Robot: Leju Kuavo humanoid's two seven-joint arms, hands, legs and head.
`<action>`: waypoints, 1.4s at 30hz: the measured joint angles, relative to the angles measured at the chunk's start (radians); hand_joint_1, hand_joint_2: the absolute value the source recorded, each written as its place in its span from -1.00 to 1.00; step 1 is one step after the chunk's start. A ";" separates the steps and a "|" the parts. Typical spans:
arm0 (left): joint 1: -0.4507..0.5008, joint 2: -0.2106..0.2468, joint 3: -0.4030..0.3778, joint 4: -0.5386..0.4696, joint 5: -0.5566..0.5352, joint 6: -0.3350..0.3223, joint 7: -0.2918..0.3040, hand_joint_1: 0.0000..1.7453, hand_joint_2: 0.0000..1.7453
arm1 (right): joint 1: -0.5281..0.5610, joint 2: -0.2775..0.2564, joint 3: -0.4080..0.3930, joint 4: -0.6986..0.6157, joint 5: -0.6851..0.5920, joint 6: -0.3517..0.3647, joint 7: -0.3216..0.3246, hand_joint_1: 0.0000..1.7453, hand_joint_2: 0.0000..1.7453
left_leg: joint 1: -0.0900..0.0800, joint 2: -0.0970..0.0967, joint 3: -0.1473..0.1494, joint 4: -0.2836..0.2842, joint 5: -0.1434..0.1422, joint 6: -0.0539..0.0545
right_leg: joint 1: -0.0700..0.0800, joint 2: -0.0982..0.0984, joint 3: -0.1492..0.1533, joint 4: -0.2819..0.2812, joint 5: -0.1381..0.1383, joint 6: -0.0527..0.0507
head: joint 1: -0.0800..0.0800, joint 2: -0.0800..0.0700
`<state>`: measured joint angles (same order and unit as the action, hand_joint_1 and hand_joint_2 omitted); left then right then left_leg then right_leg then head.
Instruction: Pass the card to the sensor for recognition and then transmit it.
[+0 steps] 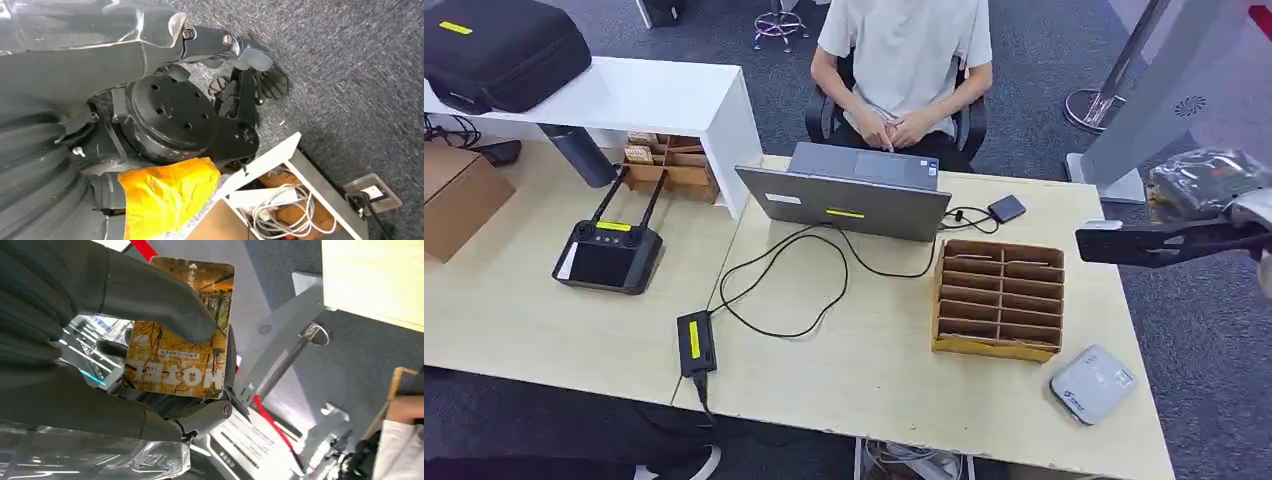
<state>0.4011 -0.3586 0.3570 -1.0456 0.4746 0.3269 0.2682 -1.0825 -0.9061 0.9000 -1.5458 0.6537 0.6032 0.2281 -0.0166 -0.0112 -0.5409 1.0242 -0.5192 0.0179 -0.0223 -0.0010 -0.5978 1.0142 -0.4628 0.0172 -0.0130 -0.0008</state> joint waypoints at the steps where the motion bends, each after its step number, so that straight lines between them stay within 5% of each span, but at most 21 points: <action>1: 0.001 0.000 -0.003 -0.001 0.002 0.001 -0.002 -1.00 1.00 | -0.023 -0.012 0.023 -0.014 -0.024 0.016 0.002 1.00 1.00 | 0.000 0.000 0.000 0.000 0.000 0.000 | 0.000 0.000 0.000 0.000 0.000 0.000 | 0.000 0.000; 8: 0.004 0.000 -0.007 -0.002 0.016 -0.001 -0.012 -1.00 1.00 | -0.159 -0.095 0.178 -0.113 -0.176 0.058 0.021 1.00 1.00 | 0.000 0.000 0.000 0.000 0.000 0.000 | 0.000 0.000 0.000 0.000 0.000 0.000 | 0.000 0.000; 23: 0.001 0.000 -0.003 -0.002 0.008 -0.028 -0.019 -1.00 1.00 | -0.233 -0.217 0.413 -0.214 -0.308 -0.033 0.056 1.00 1.00 | 0.000 0.000 0.000 0.000 0.000 0.000 | 0.000 0.000 0.000 0.000 0.000 0.000 | 0.000 0.000; 31: -0.009 0.000 0.018 0.007 -0.016 -0.046 -0.020 -1.00 1.00 | -0.158 -0.245 0.486 -0.213 -0.340 -0.138 0.067 1.00 1.00 | 0.000 0.000 0.000 0.000 0.000 0.000 | 0.000 0.000 0.000 0.000 0.000 0.000 | 0.000 0.000; 42: -0.017 0.000 0.039 0.017 -0.047 -0.058 -0.017 -1.00 1.00 | 0.052 -0.241 0.471 -0.159 -0.346 -0.227 0.059 1.00 1.00 | 0.000 0.000 -0.001 0.000 0.000 0.000 | 0.000 -0.001 0.001 0.000 0.000 0.000 | 0.000 0.000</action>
<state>0.3837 -0.3590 0.3960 -1.0288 0.4277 0.2689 0.2510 -1.0308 -1.1475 1.3715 -1.7049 0.3075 0.3765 0.2869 -0.0164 -0.0117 -0.5418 1.0244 -0.5194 0.0182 -0.0222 -0.0017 -0.5973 1.0138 -0.4629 0.0174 -0.0133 -0.0008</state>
